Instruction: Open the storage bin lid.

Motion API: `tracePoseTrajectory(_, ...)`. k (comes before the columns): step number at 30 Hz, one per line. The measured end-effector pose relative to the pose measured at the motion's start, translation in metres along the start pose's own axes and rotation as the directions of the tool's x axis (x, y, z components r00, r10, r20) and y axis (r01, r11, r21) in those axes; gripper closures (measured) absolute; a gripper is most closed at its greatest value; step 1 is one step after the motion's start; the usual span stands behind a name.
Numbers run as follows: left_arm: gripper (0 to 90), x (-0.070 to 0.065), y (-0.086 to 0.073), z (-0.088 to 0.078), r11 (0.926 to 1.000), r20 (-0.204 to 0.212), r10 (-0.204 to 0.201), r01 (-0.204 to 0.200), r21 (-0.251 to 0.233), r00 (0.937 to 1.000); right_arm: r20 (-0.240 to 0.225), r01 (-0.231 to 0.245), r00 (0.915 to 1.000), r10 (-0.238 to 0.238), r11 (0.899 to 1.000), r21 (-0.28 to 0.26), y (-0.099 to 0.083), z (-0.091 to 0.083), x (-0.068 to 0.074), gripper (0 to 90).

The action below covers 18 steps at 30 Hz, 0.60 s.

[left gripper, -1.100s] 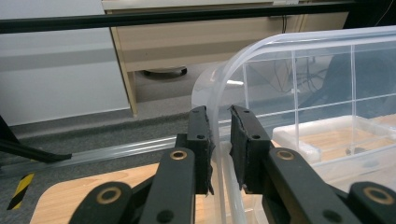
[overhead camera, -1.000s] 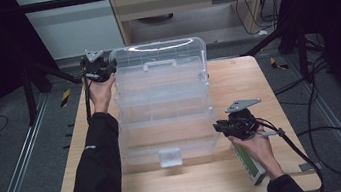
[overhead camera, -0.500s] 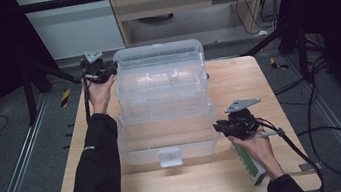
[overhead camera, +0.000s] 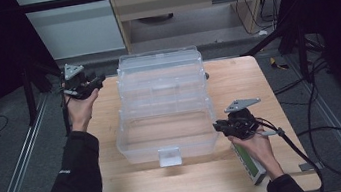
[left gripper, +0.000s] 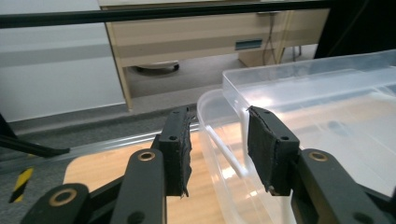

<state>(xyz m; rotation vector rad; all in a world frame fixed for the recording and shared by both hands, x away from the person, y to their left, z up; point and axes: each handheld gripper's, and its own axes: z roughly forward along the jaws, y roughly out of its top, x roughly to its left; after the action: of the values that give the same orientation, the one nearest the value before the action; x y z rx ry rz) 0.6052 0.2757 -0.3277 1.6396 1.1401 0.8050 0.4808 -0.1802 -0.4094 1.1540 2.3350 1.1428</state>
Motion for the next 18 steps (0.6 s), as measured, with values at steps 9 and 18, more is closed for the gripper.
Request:
tracePoseTrajectory(9,58.5,-0.009,-0.024,-0.042,0.9979,0.059,0.034,-0.037,0.053,0.9977,-0.008,-0.007,0.9999,0.007,1.0,0.004,0.001,0.0,-0.001,77.6)
tracePoseTrajectory(18,63.2,-0.023,-0.055,-0.069,0.9933,0.118,0.051,-0.062,0.097,0.9917,-0.012,-0.018,0.9998,0.018,1.0,0.019,0.002,0.0,-0.002,77.3)
